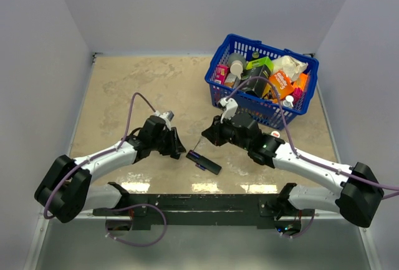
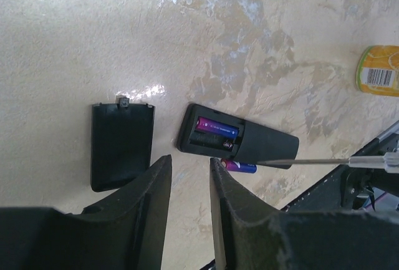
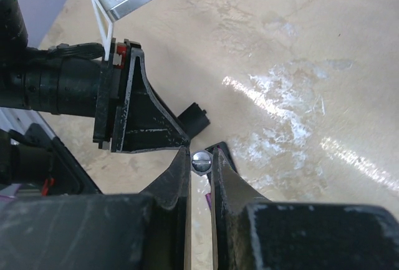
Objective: Unload the batteries from the remote control
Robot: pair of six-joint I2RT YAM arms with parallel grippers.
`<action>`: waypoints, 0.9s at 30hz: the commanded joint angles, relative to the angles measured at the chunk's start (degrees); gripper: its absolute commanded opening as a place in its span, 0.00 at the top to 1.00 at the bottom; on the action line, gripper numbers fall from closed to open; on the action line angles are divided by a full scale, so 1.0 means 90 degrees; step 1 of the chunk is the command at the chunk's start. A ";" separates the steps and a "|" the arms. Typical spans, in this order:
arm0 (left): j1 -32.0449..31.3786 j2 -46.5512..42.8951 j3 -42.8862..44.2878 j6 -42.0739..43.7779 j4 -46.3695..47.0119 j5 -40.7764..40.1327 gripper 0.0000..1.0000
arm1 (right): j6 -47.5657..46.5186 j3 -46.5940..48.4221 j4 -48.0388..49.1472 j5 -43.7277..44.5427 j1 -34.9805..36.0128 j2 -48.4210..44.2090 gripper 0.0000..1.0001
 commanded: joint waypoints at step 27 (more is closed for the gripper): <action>-0.0287 0.0529 -0.0464 -0.0456 0.1411 0.0336 0.73 | -0.0913 0.0262 0.0734 0.0050 0.0016 0.0953 1.00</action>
